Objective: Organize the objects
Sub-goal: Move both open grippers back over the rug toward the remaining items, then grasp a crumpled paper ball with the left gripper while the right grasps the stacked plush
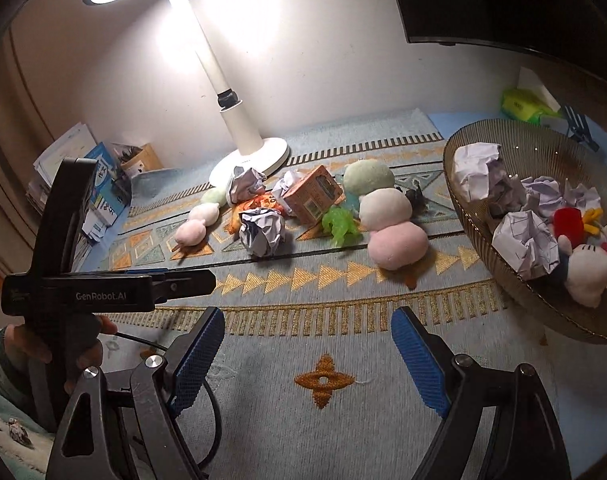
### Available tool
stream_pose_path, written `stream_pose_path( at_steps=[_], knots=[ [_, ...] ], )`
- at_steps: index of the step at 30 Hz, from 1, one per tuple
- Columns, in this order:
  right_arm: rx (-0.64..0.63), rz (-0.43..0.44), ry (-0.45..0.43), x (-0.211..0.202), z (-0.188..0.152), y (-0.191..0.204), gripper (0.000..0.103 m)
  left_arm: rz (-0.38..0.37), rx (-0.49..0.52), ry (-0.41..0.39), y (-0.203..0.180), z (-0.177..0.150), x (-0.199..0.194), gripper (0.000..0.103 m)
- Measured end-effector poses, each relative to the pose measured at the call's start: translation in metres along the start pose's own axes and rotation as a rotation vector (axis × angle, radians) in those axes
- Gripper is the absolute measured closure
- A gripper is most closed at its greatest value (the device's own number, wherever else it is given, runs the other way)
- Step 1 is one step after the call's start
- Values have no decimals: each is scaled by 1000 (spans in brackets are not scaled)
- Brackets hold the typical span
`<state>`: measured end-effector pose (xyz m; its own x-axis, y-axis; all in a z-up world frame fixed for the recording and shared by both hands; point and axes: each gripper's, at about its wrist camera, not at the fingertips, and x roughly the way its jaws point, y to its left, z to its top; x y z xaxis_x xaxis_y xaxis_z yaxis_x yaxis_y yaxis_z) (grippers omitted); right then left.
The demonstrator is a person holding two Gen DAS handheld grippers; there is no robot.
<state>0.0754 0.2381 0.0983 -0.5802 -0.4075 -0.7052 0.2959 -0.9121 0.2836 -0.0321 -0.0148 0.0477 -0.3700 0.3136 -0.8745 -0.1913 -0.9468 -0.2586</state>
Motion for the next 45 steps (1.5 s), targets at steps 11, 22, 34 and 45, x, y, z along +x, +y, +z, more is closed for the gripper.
stream_pose_path(
  at_steps=[11,22,34,45],
  knots=[
    [13,-10,32,6,-1,-2,19,9,5,39,0,-2,10,7],
    [7,-7,67,14,-2,-1,19,4,11,53,-2,-1,12,7],
    [8,1,82,17,-2,-3,19,-8,19,57,-3,-1,14,7],
    [14,-117,75,44,11,-13,15,-56,-49,6,5,20,31,19]
  ],
)
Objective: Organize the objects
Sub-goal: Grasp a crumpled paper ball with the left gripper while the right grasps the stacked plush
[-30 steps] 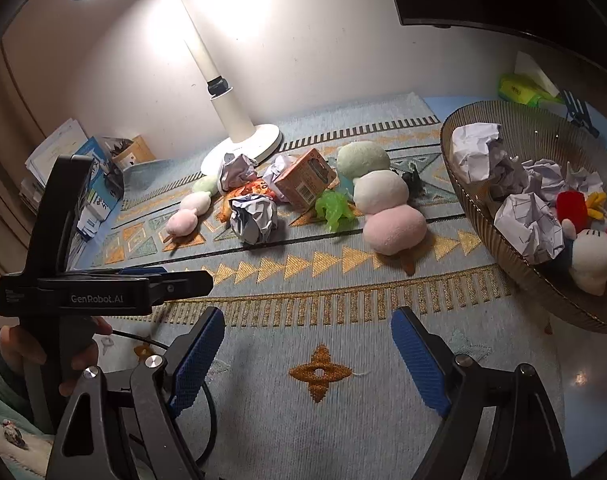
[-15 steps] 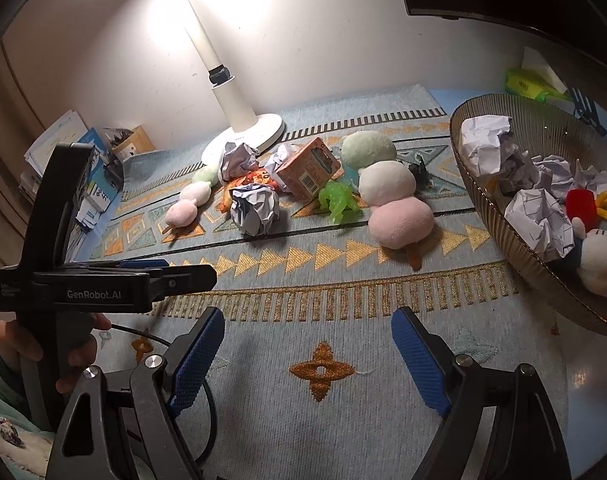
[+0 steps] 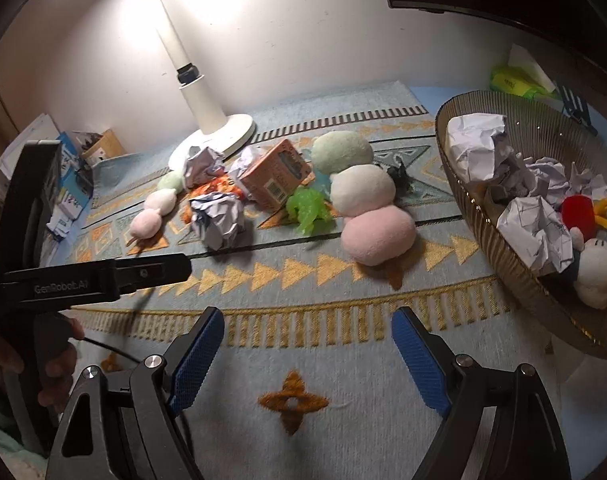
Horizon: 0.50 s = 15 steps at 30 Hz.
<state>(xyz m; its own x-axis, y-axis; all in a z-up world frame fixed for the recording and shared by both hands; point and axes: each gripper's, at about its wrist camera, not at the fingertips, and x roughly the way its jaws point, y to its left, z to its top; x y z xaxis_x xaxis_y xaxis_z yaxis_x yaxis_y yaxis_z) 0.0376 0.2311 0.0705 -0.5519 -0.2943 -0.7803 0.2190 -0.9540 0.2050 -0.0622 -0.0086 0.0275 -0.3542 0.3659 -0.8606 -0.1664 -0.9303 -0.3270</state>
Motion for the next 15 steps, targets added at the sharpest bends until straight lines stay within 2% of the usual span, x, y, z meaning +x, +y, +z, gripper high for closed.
stream_pose_path(
  at_steps=[1,3,5,8,10,12,13,14,15],
  knots=[
    [0,-26,-5,6,4,-1,12,-7,8,-2,-1,4,4,31],
    [18,-68,-15,19,11,-5,10,19,39,-3,-4,11,14,40],
    [49,-94,-15,32,17,-11,9,32,71,-11,-8,18,21,41],
    [84,-161,10,55,22,-17,8,3,111,-28,-20,27,29,41],
    [75,-187,-21,60,26,-14,6,-15,150,-41,-30,31,32,53],
    [68,-203,-31,64,29,-11,5,-2,186,-37,-38,32,38,58],
    [58,-204,-38,67,30,-10,5,3,198,-38,-40,32,40,65],
    [54,-204,-35,68,32,-10,4,6,210,-46,-41,31,40,66],
    [56,-204,-43,67,32,-10,9,2,214,-49,-43,30,40,65]
  ],
)
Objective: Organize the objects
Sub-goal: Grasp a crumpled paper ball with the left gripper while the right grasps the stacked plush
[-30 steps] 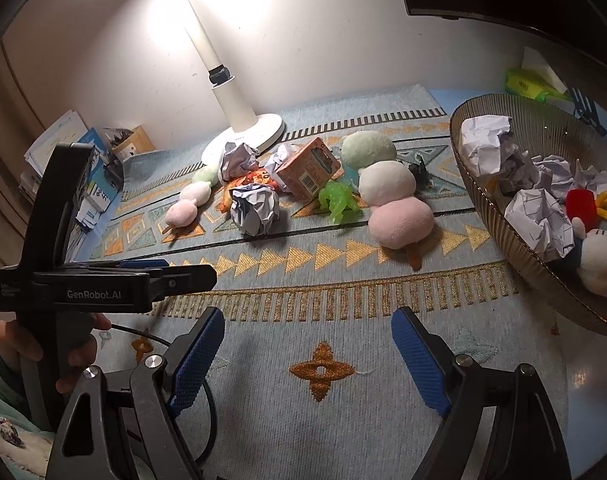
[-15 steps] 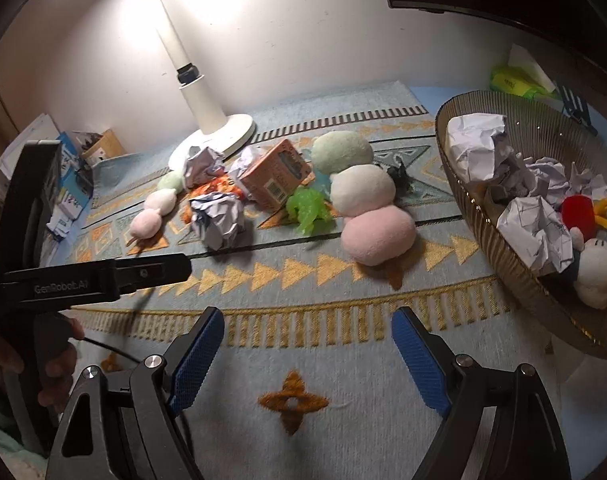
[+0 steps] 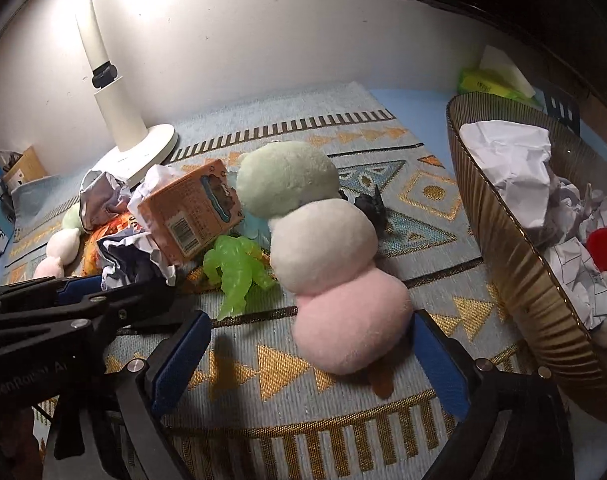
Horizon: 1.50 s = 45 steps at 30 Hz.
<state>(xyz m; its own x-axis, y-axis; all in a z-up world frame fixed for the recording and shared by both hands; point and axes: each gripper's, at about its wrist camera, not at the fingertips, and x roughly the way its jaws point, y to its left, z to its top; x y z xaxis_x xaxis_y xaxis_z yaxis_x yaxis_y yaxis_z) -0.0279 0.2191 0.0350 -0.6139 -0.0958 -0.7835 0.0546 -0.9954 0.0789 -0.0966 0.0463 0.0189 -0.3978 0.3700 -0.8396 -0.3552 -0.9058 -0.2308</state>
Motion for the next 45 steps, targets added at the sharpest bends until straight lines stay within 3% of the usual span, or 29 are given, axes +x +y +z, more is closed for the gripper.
stream_pose_path(
  at_steps=[2,4,9,18,21,23,26,27,28,30,34,38,41,43,45],
  knots=[
    [8,27,-18,-4,1,-2,25,-45,-25,-14,2,0,-5,66],
    [28,64,-34,-9,1,-8,50,-60,-37,-26,5,-1,-11,66],
    [56,151,-58,-17,1,-18,53,-71,-59,-40,6,-5,-26,66],
    [63,258,-150,-83,-16,-33,53,-147,-51,-75,-5,-6,-72,66],
    [73,292,-140,-99,-27,-36,52,-161,-36,-78,-13,-6,-80,66],
    [62,312,-79,-96,-35,-33,51,-152,-18,-77,-18,-6,-81,66],
    [17,208,91,-65,-54,-21,47,-144,-8,-62,-22,-7,-79,66],
    [-6,188,93,-62,-59,-18,44,-141,-7,-56,-23,-7,-78,66],
    [-57,150,40,-69,-62,-12,34,-138,-4,-53,-24,-8,-79,66],
    [-128,92,56,-70,-62,-2,24,-134,-2,-53,-22,-10,-81,66],
    [-87,115,63,-68,-60,-7,18,-134,-33,-48,-14,-11,-82,66],
    [69,172,90,-64,-54,-31,18,-134,-53,-51,-8,-12,-83,65],
    [179,144,69,-63,-50,-49,18,-135,-68,-50,-5,-13,-82,65],
    [171,134,50,-62,-49,-53,18,-137,-80,-43,-3,-13,-80,65],
    [84,119,37,-60,-49,-45,18,-135,-88,-33,-3,-14,-78,65]
  ],
)
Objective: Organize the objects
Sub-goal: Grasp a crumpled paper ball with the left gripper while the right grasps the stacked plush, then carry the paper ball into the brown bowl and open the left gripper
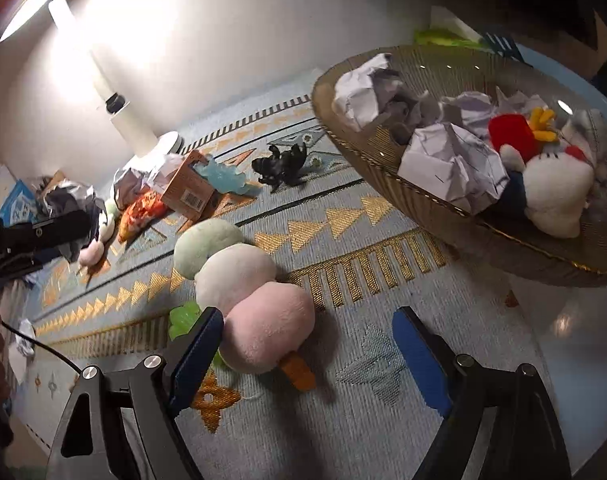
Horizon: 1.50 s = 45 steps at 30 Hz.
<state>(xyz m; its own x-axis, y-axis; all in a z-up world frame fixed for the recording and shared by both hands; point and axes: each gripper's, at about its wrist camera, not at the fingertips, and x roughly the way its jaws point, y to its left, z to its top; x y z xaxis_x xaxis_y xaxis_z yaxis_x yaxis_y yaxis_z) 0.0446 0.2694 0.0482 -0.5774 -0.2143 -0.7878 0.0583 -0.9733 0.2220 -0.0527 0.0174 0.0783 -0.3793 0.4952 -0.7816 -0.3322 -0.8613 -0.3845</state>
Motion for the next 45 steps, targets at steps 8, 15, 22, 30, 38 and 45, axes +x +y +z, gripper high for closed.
stream_pose_path(
  at_steps=[8,15,22,30,38,45],
  knots=[
    [-101,97,-49,-7,-4,17,62,6,6,6,-4,0,1,65],
    [-83,162,-194,-49,9,13,62,-15,15,24,-12,1,7,65],
    [12,167,-223,-67,14,-5,62,-24,103,65,-34,-4,16,65],
    [72,138,-215,-77,6,-32,62,-38,200,101,-56,-7,21,65],
    [29,123,-317,-104,23,-42,62,-121,262,88,-81,13,17,65],
    [163,0,-462,-128,51,-80,77,-236,412,58,-145,49,32,65]
  ],
)
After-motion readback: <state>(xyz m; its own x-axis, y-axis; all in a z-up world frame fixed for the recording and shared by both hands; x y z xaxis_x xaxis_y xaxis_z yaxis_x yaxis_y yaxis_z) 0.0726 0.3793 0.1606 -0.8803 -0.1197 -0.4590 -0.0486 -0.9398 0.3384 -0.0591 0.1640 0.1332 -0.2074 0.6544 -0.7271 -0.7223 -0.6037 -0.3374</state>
